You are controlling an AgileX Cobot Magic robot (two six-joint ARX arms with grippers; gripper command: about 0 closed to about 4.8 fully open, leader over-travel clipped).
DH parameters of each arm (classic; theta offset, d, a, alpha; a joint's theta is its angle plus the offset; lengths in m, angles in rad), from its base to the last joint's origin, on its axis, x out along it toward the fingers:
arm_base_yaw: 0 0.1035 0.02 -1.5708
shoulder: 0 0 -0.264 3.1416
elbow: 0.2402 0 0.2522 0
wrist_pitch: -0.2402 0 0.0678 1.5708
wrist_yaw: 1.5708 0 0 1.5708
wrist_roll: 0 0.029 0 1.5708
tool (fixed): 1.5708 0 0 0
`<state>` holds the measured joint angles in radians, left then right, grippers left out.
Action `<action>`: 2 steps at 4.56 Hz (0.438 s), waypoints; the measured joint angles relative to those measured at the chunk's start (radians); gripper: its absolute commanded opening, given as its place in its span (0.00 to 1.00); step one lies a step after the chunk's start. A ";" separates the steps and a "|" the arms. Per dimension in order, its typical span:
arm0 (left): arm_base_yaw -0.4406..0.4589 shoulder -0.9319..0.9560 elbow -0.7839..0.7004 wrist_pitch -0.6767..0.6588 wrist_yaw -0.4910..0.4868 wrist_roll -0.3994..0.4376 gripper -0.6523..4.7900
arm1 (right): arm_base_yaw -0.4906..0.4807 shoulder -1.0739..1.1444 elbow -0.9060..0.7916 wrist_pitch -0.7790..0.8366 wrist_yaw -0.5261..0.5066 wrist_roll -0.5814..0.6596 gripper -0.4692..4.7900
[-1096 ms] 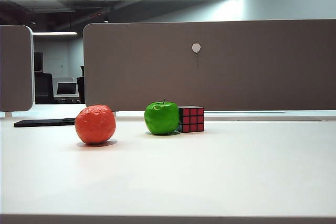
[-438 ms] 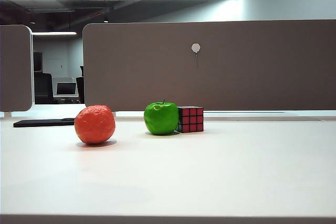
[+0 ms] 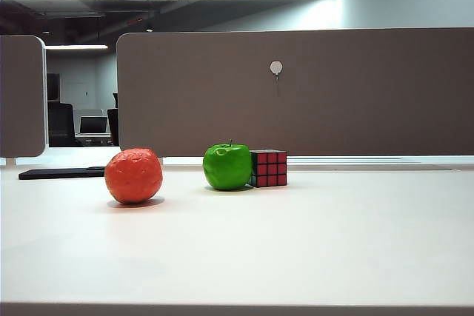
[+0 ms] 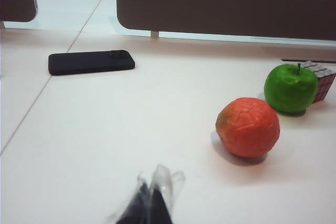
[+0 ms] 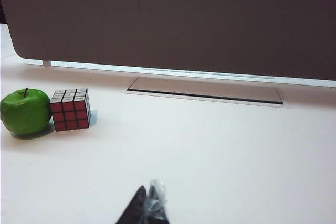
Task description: Move all the fruits on the tabletop near the face of the Rubik's cube that has the color most similar to each fruit.
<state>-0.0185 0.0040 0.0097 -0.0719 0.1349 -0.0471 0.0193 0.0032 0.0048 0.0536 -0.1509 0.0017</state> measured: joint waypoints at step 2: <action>0.000 0.000 0.000 -0.037 0.037 0.111 0.11 | 0.000 0.000 0.000 -0.033 0.000 0.000 0.09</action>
<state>-0.0185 0.0036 0.0097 -0.1089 0.1715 0.0639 0.0189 0.0032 0.0048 0.0204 -0.1509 0.0017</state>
